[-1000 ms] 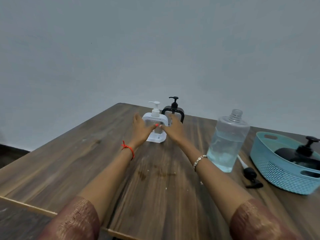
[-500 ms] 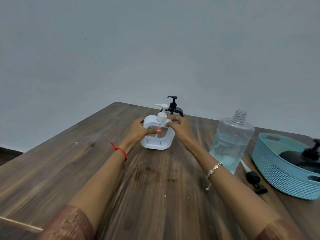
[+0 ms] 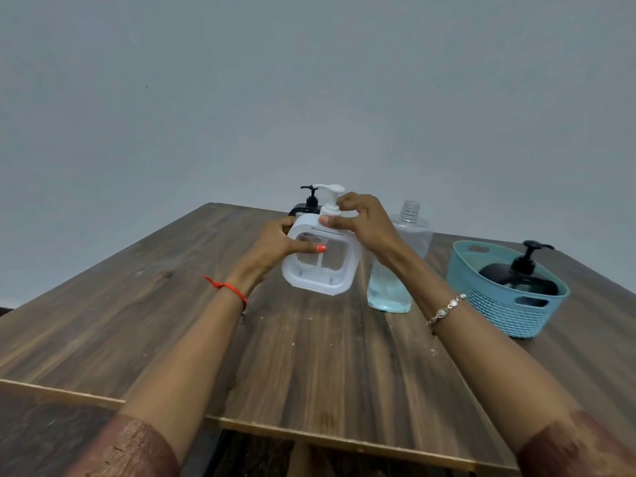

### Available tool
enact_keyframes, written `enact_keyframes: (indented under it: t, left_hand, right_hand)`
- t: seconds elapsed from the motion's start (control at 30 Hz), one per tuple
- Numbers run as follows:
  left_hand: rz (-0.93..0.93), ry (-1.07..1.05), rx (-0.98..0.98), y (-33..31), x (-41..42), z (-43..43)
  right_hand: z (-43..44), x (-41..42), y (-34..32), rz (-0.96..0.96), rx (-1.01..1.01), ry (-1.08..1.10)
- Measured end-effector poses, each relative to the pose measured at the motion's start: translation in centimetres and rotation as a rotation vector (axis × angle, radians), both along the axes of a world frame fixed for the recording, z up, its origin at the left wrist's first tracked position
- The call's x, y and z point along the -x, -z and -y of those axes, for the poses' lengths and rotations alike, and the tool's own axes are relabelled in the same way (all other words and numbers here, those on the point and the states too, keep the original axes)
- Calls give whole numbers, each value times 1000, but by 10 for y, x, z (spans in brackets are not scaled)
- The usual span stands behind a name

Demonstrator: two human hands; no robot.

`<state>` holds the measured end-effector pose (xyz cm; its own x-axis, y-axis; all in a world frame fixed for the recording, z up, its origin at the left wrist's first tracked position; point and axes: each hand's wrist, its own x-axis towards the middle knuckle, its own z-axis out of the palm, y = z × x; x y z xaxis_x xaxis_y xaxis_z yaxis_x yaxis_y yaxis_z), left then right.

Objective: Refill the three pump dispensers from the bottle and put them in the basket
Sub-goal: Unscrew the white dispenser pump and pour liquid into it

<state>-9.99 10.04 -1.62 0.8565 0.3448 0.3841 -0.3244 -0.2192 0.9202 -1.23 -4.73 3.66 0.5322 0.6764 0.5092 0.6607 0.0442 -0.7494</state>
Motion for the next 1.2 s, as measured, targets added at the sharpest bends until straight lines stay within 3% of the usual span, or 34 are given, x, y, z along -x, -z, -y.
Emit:
enact_keyframes:
  t: [0.1, 0.2, 0.3, 0.4, 0.53, 0.6, 0.8, 1.0, 1.2]
  left_hand:
    - [6, 169, 16, -2, 6, 8]
    - [-18, 274, 25, -7, 8, 17]
    - [-10, 266, 67, -4, 5, 27]
    - [9, 188, 105, 1, 1, 35]
    - [1, 90, 38, 1, 1, 44]
    - [-1, 71, 49, 2, 1, 47]
    - [-18, 64, 82, 5, 3, 46]
    - [-16, 19, 73, 8, 2, 49]
    - [-21, 30, 102, 9, 3, 49]
  right_hand:
    - [21, 0, -4, -27, 28, -185]
    - [39, -3, -8, -185, 130, -389]
    - [48, -9, -9, -314, 119, -470]
    - [52, -14, -4, -354, 57, -363]
    - [47, -2, 0, -135, 54, -25]
    - [45, 0, 0, -115, 30, 57]
    - [54, -6, -1, -376, -47, -177]
    - [52, 2, 2, -110, 61, 79]
    - [57, -6, -2, -311, 29, -120]
